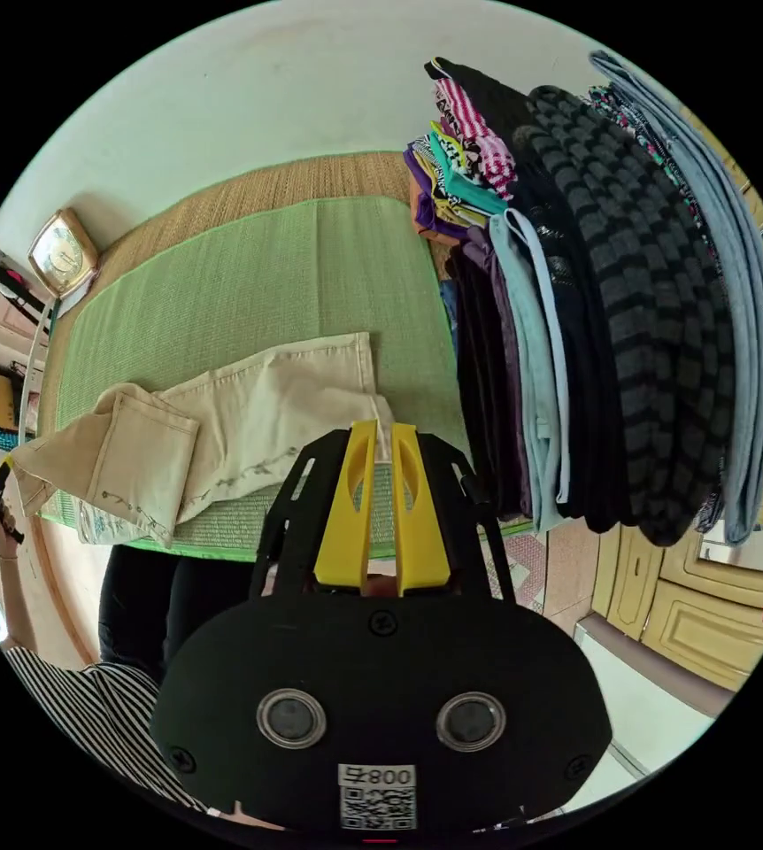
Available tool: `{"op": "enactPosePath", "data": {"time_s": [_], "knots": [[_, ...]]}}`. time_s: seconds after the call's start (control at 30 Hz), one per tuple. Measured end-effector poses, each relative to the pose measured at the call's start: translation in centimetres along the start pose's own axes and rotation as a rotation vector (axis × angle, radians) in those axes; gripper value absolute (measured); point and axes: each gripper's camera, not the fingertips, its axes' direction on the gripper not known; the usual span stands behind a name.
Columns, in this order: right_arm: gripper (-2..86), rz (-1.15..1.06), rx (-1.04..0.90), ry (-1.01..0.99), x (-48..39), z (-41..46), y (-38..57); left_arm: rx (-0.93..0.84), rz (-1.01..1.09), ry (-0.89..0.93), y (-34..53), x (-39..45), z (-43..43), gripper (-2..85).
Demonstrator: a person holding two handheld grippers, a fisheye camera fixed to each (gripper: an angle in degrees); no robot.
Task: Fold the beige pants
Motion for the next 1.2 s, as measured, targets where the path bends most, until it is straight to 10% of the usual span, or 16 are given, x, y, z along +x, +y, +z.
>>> {"op": "enactPosePath", "data": {"time_s": [0.23,0.5,1.2], "knots": [[9.3,-0.480,-0.019,-0.389,-16.8,3.4,6.1,0.007,-0.104,0.094,1.9,-2.5,0.7,1.2],[8.4,-0.949,-0.099,-0.220,-30.4,9.3,12.4,-0.024,-0.072,0.053,1.6,-3.2,0.3,1.2],[1.1,-0.381,-0.059,-0.720,-14.5,8.8,12.4,0.010,-0.149,0.079,1.3,-6.7,-0.8,1.1]]}}
